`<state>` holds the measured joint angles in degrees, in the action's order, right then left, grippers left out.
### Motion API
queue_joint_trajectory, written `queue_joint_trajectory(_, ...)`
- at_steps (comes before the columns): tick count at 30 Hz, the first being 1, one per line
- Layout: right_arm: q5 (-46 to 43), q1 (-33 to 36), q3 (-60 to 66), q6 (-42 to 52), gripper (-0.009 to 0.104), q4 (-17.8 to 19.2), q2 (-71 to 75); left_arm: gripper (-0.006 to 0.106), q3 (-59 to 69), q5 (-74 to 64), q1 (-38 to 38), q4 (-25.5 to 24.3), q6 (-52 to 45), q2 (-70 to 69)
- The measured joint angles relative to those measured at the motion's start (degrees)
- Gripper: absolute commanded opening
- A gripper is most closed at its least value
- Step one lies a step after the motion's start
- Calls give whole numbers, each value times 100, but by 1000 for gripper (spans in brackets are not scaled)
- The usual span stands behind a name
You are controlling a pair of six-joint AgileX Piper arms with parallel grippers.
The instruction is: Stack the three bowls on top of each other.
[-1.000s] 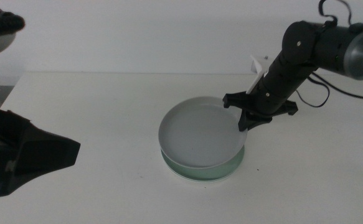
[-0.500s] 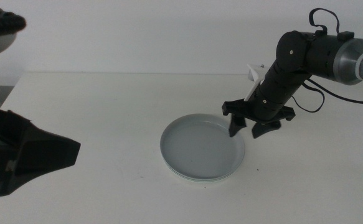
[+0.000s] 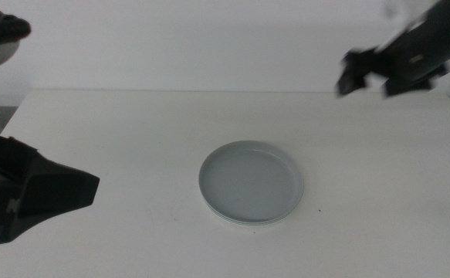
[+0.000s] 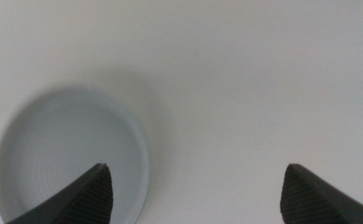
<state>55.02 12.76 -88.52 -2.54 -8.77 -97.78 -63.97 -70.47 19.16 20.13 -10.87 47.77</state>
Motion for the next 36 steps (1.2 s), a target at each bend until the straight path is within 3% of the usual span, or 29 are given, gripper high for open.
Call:
queue_joint_trajectory(12,-1618,-486,2491,-69,79,430,3392,94,0,0,0,0,0,0)
queue_joint_trajectory(30,-1854,-486,2594,-227,80,441,3898,94,0,36,-24,-11,0,-24)
queue_joint_trajectory(36,-1854,-486,2594,-227,80,441,3898,94,0,803,-265,-373,0,-217)
